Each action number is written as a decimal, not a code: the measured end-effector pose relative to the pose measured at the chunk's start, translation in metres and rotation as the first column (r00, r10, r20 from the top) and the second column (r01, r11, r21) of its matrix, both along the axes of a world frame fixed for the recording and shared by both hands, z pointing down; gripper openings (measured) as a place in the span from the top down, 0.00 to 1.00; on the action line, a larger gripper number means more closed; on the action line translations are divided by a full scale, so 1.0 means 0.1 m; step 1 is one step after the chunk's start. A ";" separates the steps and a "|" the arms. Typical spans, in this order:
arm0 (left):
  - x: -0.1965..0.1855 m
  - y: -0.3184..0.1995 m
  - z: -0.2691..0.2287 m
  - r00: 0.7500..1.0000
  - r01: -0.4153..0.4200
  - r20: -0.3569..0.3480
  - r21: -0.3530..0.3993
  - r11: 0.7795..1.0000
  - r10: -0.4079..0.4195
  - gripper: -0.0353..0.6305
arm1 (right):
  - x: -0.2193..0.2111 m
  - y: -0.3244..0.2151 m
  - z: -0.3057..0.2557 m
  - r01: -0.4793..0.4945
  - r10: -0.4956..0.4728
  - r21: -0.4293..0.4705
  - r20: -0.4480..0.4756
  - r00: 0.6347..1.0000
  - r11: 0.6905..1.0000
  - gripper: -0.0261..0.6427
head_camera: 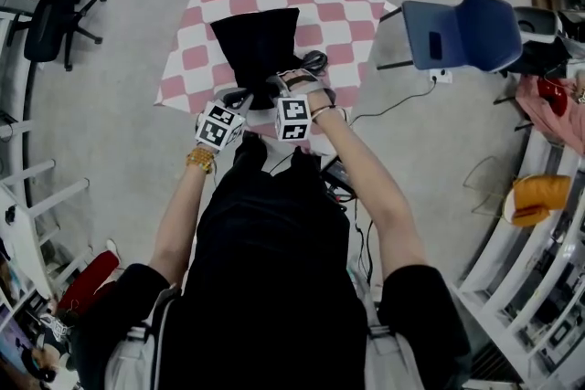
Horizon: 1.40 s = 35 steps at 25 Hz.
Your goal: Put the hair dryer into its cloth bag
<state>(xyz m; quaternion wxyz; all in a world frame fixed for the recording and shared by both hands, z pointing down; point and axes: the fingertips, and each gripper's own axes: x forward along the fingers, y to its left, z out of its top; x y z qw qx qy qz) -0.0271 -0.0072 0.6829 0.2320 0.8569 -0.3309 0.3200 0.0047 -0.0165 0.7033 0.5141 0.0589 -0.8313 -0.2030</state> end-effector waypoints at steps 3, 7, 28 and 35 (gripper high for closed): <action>-0.20 -0.24 -0.17 0.995 0.100 0.004 0.064 0.993 -0.100 0.88 | 0.08 -0.04 0.13 -0.003 0.004 0.017 -0.046 0.999 1.000 0.81; -0.36 -0.45 -0.07 0.989 0.143 -0.040 -0.007 0.990 -0.143 0.87 | 0.10 -0.09 0.16 -0.014 0.017 0.054 -0.062 0.998 0.998 0.81; -0.20 -0.07 0.60 0.998 0.064 -0.006 -0.200 0.978 -0.067 0.92 | -0.06 -0.15 -0.17 -0.020 0.021 -0.036 0.048 0.999 0.999 0.64; -0.17 -0.04 0.70 0.998 0.009 0.059 -0.212 0.977 0.004 0.91 | 0.12 -0.10 -0.02 -0.081 0.083 -0.071 0.028 0.996 0.994 0.66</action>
